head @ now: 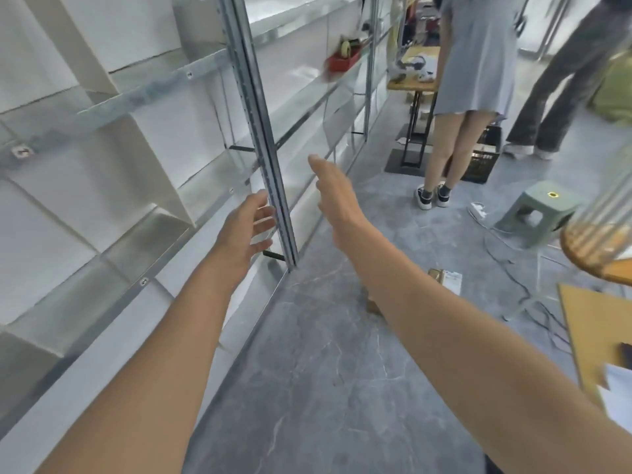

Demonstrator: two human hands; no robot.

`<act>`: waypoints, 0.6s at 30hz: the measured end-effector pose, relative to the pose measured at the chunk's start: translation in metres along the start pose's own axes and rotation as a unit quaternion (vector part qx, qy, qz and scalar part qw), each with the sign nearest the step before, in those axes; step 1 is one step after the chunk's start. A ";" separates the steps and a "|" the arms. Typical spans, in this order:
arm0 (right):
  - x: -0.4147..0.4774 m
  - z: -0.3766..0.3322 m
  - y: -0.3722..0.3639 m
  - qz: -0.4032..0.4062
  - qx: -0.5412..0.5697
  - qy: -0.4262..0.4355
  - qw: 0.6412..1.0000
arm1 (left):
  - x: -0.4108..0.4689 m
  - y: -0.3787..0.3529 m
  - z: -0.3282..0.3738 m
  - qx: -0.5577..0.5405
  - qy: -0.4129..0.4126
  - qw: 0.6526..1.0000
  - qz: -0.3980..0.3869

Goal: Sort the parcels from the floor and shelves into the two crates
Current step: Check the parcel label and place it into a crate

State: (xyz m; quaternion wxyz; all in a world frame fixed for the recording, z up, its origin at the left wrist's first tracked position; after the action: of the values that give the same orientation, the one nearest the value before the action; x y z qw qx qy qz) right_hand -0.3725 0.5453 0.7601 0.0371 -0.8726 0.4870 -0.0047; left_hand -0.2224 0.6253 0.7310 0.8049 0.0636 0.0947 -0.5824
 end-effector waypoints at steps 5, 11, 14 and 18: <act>0.022 0.032 0.069 0.107 0.005 -0.041 0.993 | 0.065 -0.055 -0.019 0.000 0.048 0.995 -0.088; 0.036 0.076 0.115 0.202 0.016 -0.099 0.974 | 0.133 -0.087 -0.056 0.013 0.099 0.978 -0.182; 0.042 0.093 0.127 0.231 0.037 -0.136 0.963 | 0.156 -0.095 -0.069 0.029 0.123 0.968 -0.215; 0.052 0.115 0.140 0.256 0.060 -0.167 0.950 | 0.187 -0.104 -0.083 0.039 0.147 0.962 -0.227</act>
State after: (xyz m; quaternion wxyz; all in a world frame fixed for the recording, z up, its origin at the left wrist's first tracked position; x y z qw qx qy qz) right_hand -0.4590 0.4353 0.6343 0.1698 -0.7032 0.6796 0.1216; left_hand -0.2714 0.4374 0.6085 0.6254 0.1567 0.2011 -0.7375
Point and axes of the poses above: each hand's wrist, its own x-axis towards the middle knuckle, its own y-axis out of the back of the hand, z = x × y, the point moved 3 cm from there along x, towards the middle knuckle, and after that the axes turned 10 degrees about -z, right-handed, at the moved point
